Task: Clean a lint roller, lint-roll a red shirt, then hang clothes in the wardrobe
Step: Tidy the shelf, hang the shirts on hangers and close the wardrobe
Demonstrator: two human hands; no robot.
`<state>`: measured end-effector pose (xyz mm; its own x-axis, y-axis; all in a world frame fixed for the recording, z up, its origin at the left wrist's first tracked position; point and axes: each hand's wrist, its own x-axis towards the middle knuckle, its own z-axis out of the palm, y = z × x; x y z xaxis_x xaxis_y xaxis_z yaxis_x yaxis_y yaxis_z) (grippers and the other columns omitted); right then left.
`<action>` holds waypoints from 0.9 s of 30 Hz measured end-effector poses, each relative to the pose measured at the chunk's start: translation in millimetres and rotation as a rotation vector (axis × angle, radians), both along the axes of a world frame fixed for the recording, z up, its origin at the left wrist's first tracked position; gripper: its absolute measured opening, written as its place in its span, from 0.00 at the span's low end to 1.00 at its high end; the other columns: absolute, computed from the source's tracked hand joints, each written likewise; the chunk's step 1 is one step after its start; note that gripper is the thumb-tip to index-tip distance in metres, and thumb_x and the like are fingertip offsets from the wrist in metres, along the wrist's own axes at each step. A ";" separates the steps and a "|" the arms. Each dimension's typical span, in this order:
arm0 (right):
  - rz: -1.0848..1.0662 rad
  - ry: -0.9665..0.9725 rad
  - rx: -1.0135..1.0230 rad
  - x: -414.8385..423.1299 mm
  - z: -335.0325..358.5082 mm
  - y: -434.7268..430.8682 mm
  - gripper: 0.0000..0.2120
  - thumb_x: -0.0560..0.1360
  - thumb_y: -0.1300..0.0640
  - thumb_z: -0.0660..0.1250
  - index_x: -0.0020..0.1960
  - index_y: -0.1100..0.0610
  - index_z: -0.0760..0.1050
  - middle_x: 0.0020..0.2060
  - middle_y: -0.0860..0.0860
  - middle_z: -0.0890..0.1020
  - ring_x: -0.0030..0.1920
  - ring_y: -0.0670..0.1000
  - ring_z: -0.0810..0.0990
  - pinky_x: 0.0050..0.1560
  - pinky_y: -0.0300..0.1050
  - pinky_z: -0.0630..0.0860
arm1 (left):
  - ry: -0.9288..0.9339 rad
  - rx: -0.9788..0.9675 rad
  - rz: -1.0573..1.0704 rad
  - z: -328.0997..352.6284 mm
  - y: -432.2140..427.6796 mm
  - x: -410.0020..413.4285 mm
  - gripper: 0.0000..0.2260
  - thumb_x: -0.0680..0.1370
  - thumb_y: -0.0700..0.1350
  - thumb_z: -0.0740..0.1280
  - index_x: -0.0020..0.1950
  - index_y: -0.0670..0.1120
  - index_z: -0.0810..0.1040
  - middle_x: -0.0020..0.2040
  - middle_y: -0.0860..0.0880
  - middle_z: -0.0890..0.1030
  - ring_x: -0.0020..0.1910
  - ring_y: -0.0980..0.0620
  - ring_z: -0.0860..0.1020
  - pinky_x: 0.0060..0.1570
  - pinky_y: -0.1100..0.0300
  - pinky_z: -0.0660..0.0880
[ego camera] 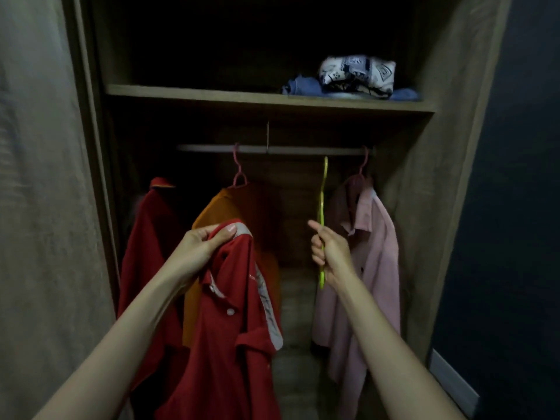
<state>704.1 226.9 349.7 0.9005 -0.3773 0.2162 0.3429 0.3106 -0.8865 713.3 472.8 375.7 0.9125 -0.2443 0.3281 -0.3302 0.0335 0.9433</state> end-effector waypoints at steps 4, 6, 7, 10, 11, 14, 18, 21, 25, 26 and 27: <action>0.002 0.120 -0.093 -71.0 -45.6 -7.5 0.12 0.82 0.56 0.55 0.55 0.59 0.76 0.18 0.43 0.60 0.17 0.41 0.56 0.17 0.31 0.52 | -0.115 0.132 0.088 -15.2 -19.5 7.2 0.06 0.79 0.46 0.66 0.50 0.46 0.82 0.39 0.52 0.83 0.38 0.59 0.79 0.37 0.72 0.74; 0.025 0.179 -0.126 -107.9 -63.9 -12.9 0.13 0.81 0.54 0.56 0.50 0.60 0.76 0.18 0.44 0.58 0.16 0.42 0.55 0.20 0.30 0.50 | -0.182 0.228 0.116 -27.7 -30.9 12.3 0.08 0.80 0.46 0.65 0.53 0.44 0.81 0.42 0.52 0.81 0.44 0.57 0.78 0.41 0.72 0.73; 0.037 0.206 -0.143 -126.7 -70.8 -15.9 0.14 0.81 0.54 0.56 0.49 0.61 0.76 0.18 0.45 0.58 0.16 0.42 0.54 0.20 0.29 0.50 | -0.202 0.286 0.125 -33.8 -36.4 15.5 0.09 0.80 0.46 0.64 0.55 0.44 0.81 0.44 0.51 0.81 0.48 0.55 0.79 0.47 0.69 0.74; 0.069 0.252 -0.186 -176.4 -83.6 -28.4 0.14 0.81 0.53 0.56 0.46 0.61 0.75 0.19 0.46 0.57 0.16 0.42 0.53 0.21 0.29 0.49 | -0.244 0.481 0.162 -45.7 -49.8 26.4 0.10 0.80 0.50 0.64 0.54 0.46 0.81 0.49 0.47 0.82 0.52 0.47 0.80 0.54 0.55 0.74; 0.076 0.264 -0.197 -190.8 -85.3 -33.2 0.14 0.81 0.53 0.57 0.45 0.61 0.75 0.19 0.47 0.57 0.17 0.43 0.53 0.21 0.29 0.49 | -0.260 0.540 0.186 -47.8 -54.2 29.2 0.11 0.80 0.50 0.64 0.54 0.45 0.81 0.49 0.46 0.83 0.53 0.45 0.80 0.53 0.54 0.73; 0.106 0.295 -0.198 -229.2 -85.6 -47.1 0.14 0.79 0.53 0.58 0.43 0.62 0.75 0.20 0.48 0.56 0.17 0.43 0.53 0.21 0.27 0.51 | -0.264 0.615 0.258 -48.5 -66.4 31.7 0.13 0.80 0.49 0.64 0.57 0.42 0.80 0.55 0.43 0.82 0.58 0.43 0.78 0.54 0.55 0.71; 0.145 0.317 -0.198 -263.3 -83.7 -58.5 0.15 0.76 0.51 0.60 0.43 0.62 0.75 0.20 0.48 0.55 0.17 0.43 0.52 0.21 0.27 0.51 | -0.208 0.650 0.314 -48.2 -78.6 29.3 0.18 0.80 0.49 0.64 0.67 0.40 0.75 0.66 0.42 0.77 0.67 0.43 0.73 0.64 0.54 0.68; 0.162 0.319 -0.220 -270.2 -83.4 -59.5 0.15 0.76 0.51 0.60 0.43 0.63 0.76 0.20 0.48 0.55 0.17 0.43 0.52 0.21 0.27 0.52 | -0.231 0.694 0.301 -48.9 -83.8 27.2 0.17 0.80 0.50 0.63 0.65 0.42 0.77 0.63 0.42 0.79 0.64 0.43 0.75 0.62 0.52 0.70; 0.186 0.328 -0.256 -258.0 -82.5 -49.9 0.15 0.79 0.53 0.58 0.43 0.62 0.76 0.21 0.49 0.55 0.17 0.43 0.52 0.21 0.27 0.52 | -0.394 0.761 0.223 -46.5 -97.8 9.0 0.11 0.80 0.52 0.63 0.56 0.48 0.81 0.52 0.47 0.83 0.53 0.47 0.80 0.50 0.53 0.73; 0.186 0.332 -0.267 -252.0 -81.9 -46.8 0.15 0.79 0.53 0.58 0.44 0.62 0.76 0.21 0.48 0.55 0.17 0.43 0.52 0.21 0.28 0.51 | -0.453 0.771 0.195 -44.2 -103.1 0.9 0.10 0.80 0.52 0.63 0.54 0.49 0.81 0.49 0.49 0.83 0.50 0.49 0.80 0.48 0.55 0.72; 0.186 0.337 -0.278 -245.4 -81.0 -43.3 0.15 0.80 0.53 0.58 0.44 0.62 0.76 0.20 0.48 0.56 0.17 0.43 0.53 0.20 0.28 0.51 | -0.518 0.766 0.161 -41.9 -109.4 -7.9 0.09 0.80 0.51 0.63 0.53 0.50 0.81 0.45 0.50 0.83 0.47 0.51 0.80 0.45 0.56 0.72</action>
